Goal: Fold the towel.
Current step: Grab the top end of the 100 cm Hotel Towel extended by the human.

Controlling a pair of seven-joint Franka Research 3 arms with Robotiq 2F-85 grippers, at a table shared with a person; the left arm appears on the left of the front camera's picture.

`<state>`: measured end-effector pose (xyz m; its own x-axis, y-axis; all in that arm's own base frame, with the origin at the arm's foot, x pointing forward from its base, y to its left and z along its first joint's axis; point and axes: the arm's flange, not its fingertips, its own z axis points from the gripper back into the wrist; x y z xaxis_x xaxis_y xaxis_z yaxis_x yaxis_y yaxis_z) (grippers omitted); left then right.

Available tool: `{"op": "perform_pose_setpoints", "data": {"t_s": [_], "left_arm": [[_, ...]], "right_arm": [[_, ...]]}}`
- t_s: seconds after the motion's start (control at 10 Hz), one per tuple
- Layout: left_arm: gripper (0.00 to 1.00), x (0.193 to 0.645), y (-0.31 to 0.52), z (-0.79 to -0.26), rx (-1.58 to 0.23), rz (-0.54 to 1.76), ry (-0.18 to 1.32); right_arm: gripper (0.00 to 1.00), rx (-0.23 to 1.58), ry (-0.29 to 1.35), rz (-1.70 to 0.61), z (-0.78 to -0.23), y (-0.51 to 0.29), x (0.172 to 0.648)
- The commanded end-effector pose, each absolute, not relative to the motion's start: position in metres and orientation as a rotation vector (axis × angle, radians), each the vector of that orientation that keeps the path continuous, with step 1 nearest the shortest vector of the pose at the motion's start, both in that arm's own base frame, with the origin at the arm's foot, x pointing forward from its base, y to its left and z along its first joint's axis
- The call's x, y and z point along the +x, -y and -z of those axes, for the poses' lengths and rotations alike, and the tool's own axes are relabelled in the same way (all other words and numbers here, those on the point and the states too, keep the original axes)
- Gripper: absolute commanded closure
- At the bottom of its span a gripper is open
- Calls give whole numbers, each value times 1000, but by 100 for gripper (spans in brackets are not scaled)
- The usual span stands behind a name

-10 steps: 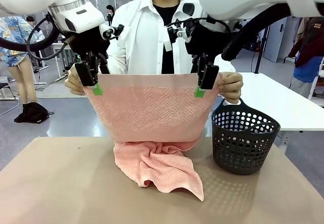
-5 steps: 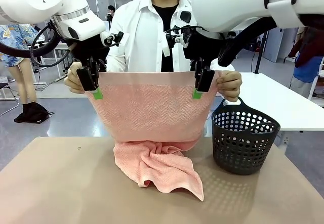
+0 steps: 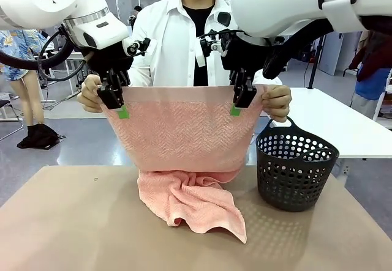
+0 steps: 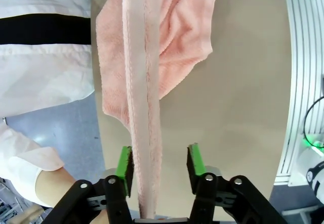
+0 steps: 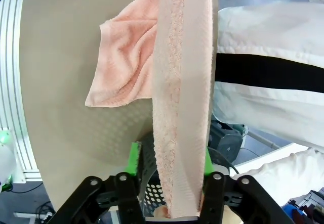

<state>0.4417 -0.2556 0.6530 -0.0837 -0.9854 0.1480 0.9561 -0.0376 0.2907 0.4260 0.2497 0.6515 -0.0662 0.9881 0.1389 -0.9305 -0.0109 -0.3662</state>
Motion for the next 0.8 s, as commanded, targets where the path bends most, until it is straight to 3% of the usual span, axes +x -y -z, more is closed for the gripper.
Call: {"op": "perform_pose_setpoints", "data": {"t_s": [0.0, 0.1, 0.2, 0.7], "left_arm": [[100, 442, 257, -649, 127, 1581, 370], [97, 442, 257, -649, 131, 1577, 369], [100, 441, 257, -649, 132, 1580, 373], [100, 440, 255, -649, 144, 1579, 374]], "right_arm": [[88, -198, 396, -1553, -652, -251, 426], [97, -198, 397, -1553, -652, -252, 426], [100, -201, 398, -1554, -652, -252, 426], [100, -206, 387, -1549, -652, -251, 425]]}}
